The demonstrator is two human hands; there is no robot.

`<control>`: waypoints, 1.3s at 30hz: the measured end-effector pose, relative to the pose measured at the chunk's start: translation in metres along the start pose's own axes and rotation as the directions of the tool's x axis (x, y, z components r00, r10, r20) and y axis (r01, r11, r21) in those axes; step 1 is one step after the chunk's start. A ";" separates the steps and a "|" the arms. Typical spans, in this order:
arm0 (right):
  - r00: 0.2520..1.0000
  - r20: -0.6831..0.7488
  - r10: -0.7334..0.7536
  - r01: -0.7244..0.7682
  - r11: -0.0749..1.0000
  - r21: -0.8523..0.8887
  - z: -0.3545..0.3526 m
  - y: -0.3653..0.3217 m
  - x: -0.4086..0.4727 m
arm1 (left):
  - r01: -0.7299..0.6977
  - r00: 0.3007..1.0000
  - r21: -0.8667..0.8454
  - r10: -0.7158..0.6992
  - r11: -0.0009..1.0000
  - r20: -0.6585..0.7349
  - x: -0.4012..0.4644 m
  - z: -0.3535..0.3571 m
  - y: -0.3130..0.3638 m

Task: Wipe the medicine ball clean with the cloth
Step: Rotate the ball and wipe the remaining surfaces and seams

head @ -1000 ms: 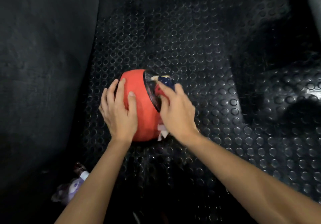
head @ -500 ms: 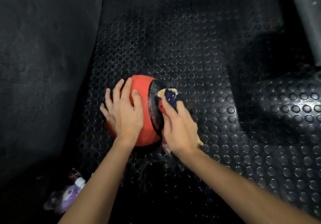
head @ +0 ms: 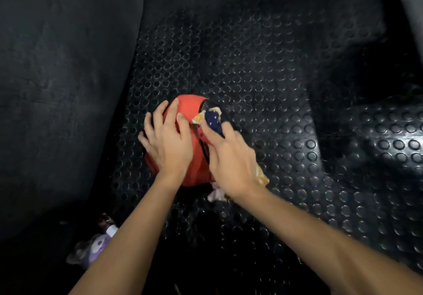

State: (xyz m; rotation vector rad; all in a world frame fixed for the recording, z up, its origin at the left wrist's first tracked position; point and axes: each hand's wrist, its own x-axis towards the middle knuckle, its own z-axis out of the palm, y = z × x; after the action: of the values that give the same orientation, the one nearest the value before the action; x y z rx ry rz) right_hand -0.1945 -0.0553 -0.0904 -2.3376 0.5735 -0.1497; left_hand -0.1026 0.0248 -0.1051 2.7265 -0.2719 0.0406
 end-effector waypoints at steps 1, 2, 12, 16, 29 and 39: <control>1.000 -0.026 0.011 -0.011 1.000 -0.001 0.000 0.004 0.011 | -0.007 1.000 -0.001 0.007 1.000 0.007 -0.002 -0.001 -0.001; 0.998 -0.029 0.048 -0.049 0.999 -0.013 0.001 0.009 0.029 | -0.016 1.000 -0.001 0.016 1.000 0.010 -0.004 -0.001 -0.001; 1.000 -0.002 -0.010 0.010 0.998 -0.056 -0.003 -0.002 0.011 | 0.016 1.000 -0.011 -0.016 1.000 -0.008 0.000 0.003 0.003; 0.988 0.059 0.143 -0.139 0.988 -0.061 -0.003 0.017 0.066 | -0.035 0.999 0.008 0.035 0.999 -0.014 -0.014 0.001 -0.001; 1.000 -0.027 0.014 -0.016 0.996 -0.083 -0.004 0.012 0.002 | -0.070 0.997 0.063 0.073 0.996 -0.036 -0.016 0.006 0.004; 0.999 -0.017 0.040 -0.041 0.998 -0.055 0.000 0.013 0.021 | 0.007 1.000 0.032 -0.006 0.999 -0.028 -0.006 0.008 0.010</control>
State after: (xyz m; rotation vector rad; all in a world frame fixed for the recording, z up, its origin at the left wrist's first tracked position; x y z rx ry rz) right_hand -0.1806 -0.0731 -0.1001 -2.3783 0.6398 -0.1359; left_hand -0.1104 0.0134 -0.1092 2.7560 -0.2564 0.0822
